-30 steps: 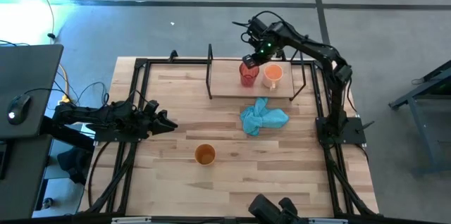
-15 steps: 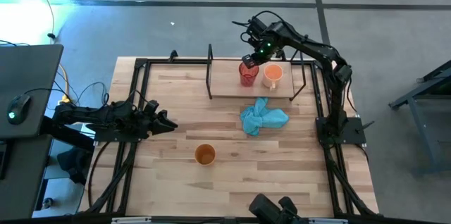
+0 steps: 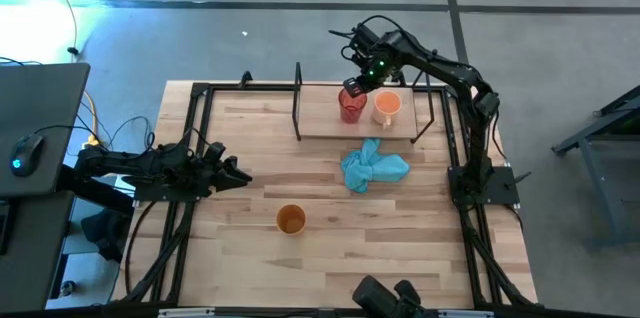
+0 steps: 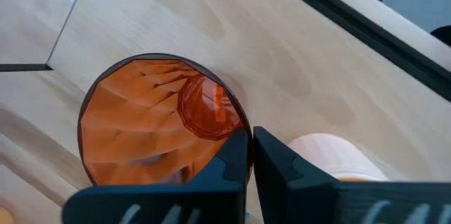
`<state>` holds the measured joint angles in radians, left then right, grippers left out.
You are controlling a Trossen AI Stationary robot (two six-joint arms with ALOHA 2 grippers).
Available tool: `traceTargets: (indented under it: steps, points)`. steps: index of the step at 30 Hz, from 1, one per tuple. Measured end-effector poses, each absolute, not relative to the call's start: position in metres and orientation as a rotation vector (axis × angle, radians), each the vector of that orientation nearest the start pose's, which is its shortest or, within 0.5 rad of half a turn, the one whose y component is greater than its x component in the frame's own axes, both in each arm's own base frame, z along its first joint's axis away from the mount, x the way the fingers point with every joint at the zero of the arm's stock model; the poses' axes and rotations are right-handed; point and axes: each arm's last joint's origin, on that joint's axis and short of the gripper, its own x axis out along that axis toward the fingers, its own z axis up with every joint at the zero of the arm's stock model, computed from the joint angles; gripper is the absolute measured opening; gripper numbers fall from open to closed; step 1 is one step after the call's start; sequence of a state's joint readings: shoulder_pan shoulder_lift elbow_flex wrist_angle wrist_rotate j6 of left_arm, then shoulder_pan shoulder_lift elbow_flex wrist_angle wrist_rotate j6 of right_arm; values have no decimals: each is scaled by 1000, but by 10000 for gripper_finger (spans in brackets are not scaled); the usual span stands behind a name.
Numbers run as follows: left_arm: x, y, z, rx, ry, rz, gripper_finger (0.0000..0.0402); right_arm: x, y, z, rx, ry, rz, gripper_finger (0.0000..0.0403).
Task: Stack small to large cups/mugs on shelf
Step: Put the red cup on the shelf
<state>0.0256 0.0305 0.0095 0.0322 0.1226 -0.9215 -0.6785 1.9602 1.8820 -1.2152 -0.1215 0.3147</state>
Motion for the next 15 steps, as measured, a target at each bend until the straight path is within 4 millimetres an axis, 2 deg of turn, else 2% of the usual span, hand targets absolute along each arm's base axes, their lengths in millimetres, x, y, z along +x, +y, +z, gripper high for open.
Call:
traceTargets:
  steps: [15]
  points:
    - [99,-1,168,-920,35,-95,166,311,-245,296,788,1130,-658,0]
